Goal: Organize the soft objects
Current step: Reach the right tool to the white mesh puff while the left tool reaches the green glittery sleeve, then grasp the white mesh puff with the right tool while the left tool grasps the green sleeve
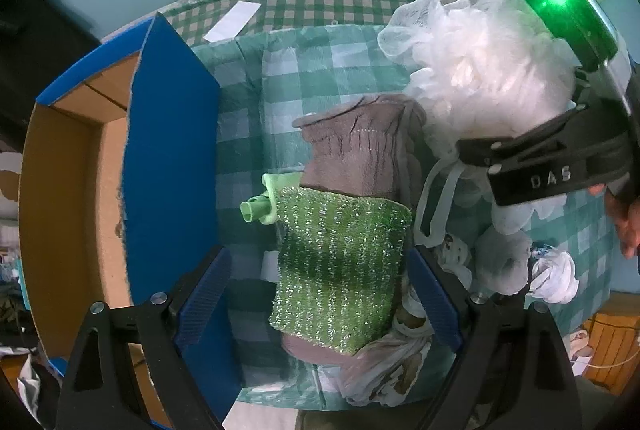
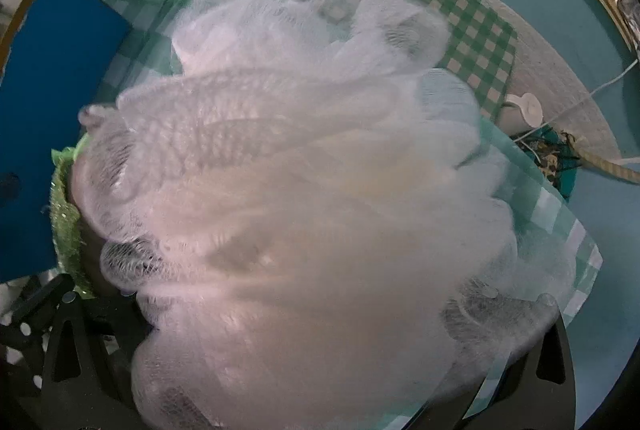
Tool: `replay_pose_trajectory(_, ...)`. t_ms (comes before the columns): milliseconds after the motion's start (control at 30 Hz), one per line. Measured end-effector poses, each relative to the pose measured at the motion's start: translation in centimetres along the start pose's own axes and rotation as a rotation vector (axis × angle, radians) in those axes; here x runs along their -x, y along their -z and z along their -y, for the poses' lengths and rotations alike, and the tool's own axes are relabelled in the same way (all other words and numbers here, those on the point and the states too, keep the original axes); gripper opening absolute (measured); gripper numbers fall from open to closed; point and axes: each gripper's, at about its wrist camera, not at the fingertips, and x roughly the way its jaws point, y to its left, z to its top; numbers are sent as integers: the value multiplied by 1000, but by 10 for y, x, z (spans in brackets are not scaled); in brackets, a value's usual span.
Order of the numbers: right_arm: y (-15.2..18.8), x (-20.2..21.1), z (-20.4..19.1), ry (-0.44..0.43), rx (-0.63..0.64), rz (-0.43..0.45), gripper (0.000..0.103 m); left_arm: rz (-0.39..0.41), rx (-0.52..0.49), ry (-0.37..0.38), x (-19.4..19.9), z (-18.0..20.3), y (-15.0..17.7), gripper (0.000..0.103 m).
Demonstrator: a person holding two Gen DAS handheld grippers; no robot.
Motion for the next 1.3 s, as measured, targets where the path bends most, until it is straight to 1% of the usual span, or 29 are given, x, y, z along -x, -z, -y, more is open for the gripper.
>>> replay_pose_trajectory(67, 2, -5, -1, 12, 12, -5, 102, -7, 6, -3, -4, 0, -1, 90)
replay_pose_trajectory(133, 5, -7, 0, 24, 17, -5, 96, -16, 12, 2, -6, 0, -1, 90)
replay_pose_trajectory(200, 8, -5, 1, 19, 15, 5, 87, -21, 17, 2, -10, 0, -2, 90)
replay_pose_trajectory(233, 10, -3, 2, 16, 14, 11, 85, -24, 18, 2, -12, 0, -3, 90)
replay_pose_trajectory(300, 16, 3, 4, 11, 15, 27, 75, -29, 20, 4, -15, 1, -4, 90)
replay_pose_trajectory(400, 23, 12, 9, 1, 8, 43, 66, -34, 21, 2, -19, 1, -6, 90)
replay_pose_trajectory(500, 33, 20, 16, -25, -14, 52, 61, -41, 25, 7, -24, 0, -8, 90)
replay_pose_trajectory(533, 37, 23, 19, -32, -23, 54, 61, -42, 26, 6, -25, 0, -8, 90)
replay_pose_trajectory(633, 46, 35, 24, -51, -48, 75, 58, -48, 24, 3, -31, -2, -7, 84)
replay_pose_trajectory(800, 66, 57, 24, -71, -83, 114, 58, -70, 27, 31, -38, -6, -4, 66)
replay_pose_trajectory(833, 69, 58, 27, -74, -88, 121, 58, -67, 26, 35, -38, -6, -3, 64)
replay_pose_trajectory(933, 75, 68, 25, -81, -105, 132, 58, -59, 14, 48, -33, -3, 1, 54)
replay_pose_trajectory(1000, 73, 74, 23, -78, -107, 144, 58, -56, 5, 55, -32, -1, 1, 45)
replay_pose_trajectory(1100, 75, 78, 22, -78, -113, 157, 58, -51, -3, 71, -29, 0, 2, 39)
replay_pose_trajectory(1300, 88, 85, 17, -100, -143, 157, 58, -31, -12, 111, -18, -3, 3, 36)
